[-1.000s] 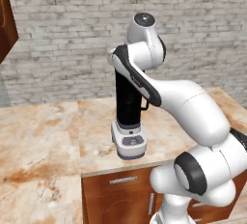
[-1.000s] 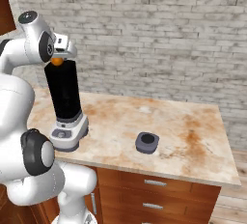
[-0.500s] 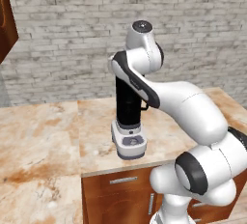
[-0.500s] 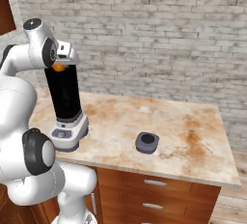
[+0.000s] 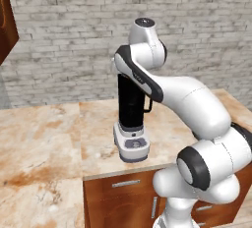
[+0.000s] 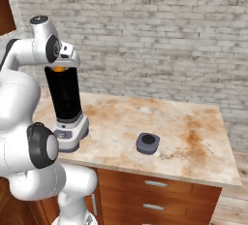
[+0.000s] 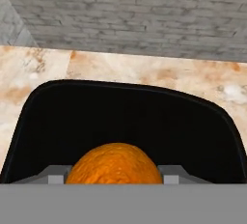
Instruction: Open the blender lid, put the tangerine in the blender, close the lid, and start the blender.
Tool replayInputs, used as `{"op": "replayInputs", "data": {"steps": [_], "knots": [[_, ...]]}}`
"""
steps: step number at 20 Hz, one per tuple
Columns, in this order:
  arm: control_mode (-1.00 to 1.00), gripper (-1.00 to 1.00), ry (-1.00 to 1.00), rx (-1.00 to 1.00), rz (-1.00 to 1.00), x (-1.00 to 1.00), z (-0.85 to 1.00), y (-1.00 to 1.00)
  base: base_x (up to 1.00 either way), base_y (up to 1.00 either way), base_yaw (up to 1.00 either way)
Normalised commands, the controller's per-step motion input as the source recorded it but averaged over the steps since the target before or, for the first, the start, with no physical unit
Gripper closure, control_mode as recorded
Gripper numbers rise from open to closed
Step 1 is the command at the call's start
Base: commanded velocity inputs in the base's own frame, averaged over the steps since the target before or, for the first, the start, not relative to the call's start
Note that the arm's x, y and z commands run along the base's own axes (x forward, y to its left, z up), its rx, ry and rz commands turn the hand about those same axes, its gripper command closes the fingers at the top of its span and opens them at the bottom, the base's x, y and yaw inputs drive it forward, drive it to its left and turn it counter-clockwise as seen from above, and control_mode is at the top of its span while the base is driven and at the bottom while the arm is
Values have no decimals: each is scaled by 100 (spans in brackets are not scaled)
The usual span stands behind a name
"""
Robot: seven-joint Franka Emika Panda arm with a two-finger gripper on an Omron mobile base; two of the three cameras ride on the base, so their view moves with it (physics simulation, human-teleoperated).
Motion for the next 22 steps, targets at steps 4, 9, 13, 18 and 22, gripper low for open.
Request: {"op": "replayInputs", "data": {"steps": [4, 9, 13, 18, 22], "knots": [[-100, -100, 4, 0, 0, 0, -32, 0, 0, 0, 0], [-100, -100, 0, 0, 0, 0, -22, 0, 0, 0, 0], [-100, -100, 0, 0, 0, 0, -7, 0, 0, 0, 0], [-100, -100, -5, 0, 0, -18, 39, 0, 0, 0, 0], [-100, -100, -16, 0, 0, -52, 73, 0, 0, 0, 0]]}}
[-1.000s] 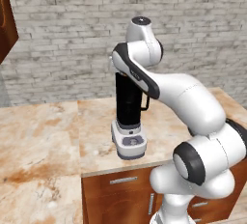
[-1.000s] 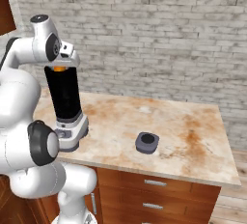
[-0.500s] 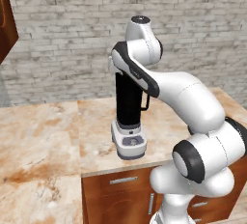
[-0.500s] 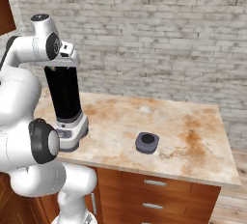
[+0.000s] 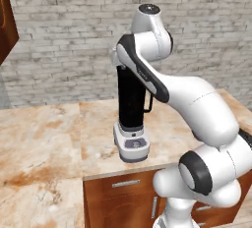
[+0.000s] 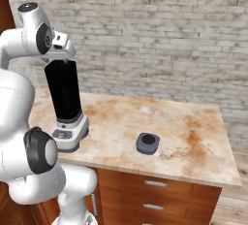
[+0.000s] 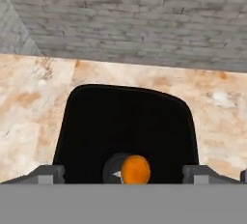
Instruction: Open the blender lid, put the tangerine in the blender, close the lid, and start the blender.
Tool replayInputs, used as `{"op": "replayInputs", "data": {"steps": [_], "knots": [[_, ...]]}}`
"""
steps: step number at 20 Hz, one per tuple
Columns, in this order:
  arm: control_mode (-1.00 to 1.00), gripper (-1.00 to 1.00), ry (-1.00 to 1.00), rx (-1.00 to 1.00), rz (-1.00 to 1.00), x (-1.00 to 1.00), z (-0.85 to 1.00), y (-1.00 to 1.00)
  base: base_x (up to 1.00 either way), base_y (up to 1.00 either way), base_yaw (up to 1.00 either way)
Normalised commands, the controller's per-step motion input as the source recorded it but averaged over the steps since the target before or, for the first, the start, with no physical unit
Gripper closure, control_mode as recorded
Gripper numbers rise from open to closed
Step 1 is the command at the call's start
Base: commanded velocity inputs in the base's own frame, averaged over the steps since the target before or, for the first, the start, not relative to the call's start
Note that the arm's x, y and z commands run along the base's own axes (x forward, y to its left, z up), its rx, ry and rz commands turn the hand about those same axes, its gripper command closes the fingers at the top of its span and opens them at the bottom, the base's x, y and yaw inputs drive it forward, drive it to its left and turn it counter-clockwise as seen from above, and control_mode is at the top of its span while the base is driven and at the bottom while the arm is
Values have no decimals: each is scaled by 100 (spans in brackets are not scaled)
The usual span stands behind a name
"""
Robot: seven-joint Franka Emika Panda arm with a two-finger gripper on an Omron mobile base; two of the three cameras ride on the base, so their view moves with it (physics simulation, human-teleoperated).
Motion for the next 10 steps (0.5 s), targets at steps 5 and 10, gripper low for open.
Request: {"op": "replayInputs", "data": {"steps": [5, 10], "knots": [[-100, -100, -10, 1, -1, -52, 22, -42, 0, 0, 0], [-100, -100, -1, 6, -1, -29, -4, -100, 0, 0, 0]]}}
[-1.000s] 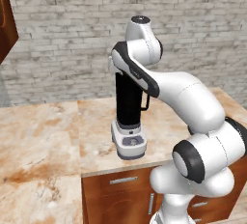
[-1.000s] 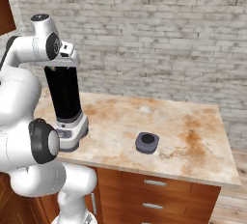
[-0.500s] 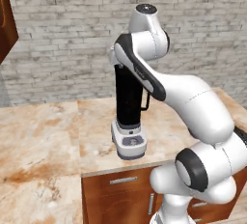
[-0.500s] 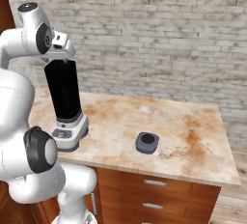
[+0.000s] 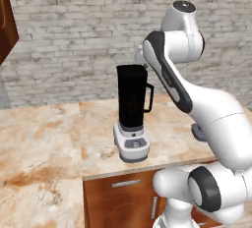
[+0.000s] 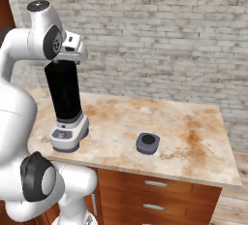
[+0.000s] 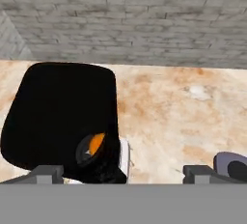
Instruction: Open the blender lid, put the tangerine in the blender, close the lid, and start the blender.
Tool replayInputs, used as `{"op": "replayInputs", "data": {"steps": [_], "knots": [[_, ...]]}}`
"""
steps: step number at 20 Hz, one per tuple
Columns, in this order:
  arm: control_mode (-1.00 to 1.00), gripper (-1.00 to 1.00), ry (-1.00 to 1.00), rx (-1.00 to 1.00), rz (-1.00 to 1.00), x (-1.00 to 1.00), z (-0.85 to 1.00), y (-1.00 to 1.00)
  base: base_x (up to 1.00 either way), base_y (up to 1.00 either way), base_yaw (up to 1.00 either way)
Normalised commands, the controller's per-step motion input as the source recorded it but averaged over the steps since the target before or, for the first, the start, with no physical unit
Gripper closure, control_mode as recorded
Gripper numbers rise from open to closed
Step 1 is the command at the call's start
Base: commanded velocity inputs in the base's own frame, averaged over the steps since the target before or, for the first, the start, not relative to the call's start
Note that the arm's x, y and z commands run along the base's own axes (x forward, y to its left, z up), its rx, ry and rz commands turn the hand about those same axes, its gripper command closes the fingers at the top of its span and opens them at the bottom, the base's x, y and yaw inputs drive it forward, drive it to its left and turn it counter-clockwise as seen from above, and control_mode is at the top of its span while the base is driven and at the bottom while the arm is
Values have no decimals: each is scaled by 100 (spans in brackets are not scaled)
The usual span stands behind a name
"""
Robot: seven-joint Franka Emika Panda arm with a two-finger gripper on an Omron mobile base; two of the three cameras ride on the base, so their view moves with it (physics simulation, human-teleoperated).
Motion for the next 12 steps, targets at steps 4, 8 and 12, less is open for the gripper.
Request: {"op": "replayInputs", "data": {"steps": [4, 8, 12], "knots": [[-100, -100, 0, 11, -3, -8, -13, -100, 0, 0, 0], [-100, -100, 8, 10, -3, 0, -37, -100, 0, 0, 0], [-100, -100, 11, 9, -2, 0, -50, -100, 0, 0, 0]]}}
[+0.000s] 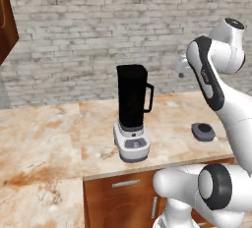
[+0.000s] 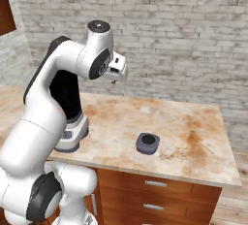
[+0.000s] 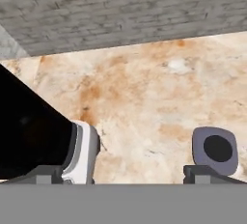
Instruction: Open the blender lid, put the tangerine in the blender, close the lid, and start the blender.
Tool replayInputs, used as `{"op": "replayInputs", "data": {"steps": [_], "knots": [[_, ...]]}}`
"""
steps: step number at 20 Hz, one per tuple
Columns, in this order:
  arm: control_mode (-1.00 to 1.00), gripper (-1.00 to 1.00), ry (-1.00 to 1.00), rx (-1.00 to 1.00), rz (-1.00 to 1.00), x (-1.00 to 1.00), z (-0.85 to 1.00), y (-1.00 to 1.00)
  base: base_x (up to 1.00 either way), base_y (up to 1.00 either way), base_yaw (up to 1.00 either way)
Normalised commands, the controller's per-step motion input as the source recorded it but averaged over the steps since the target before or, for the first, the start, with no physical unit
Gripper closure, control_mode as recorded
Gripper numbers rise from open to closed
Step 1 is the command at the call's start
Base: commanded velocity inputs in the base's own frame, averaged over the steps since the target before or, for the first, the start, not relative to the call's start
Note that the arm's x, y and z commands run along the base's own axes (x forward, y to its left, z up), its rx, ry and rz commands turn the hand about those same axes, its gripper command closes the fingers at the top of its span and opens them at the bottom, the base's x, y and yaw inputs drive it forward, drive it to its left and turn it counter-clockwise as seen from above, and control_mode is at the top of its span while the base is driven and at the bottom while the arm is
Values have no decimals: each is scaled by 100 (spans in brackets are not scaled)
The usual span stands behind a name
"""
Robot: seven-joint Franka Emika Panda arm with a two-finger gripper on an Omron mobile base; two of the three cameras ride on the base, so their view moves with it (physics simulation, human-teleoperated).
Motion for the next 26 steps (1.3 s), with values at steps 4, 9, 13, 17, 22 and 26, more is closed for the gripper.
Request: {"op": "replayInputs", "data": {"steps": [4, 9, 13, 17, 22, 26], "knots": [[-100, -100, 12, 4, -2, 1, -66, -100, 0, 0, 0], [-100, -100, 19, 0, 0, 15, -91, -76, 0, 0, 0], [-100, -100, 18, 0, 0, 13, -100, -62, 0, 0, 0], [-100, -100, 20, 0, 0, 5, -97, -47, 0, 0, 0], [-100, -100, 19, 0, 0, 2, -81, -41, 0, 0, 0], [-100, -100, 17, 0, 0, 8, -62, -19, 0, 0, 0]]}}
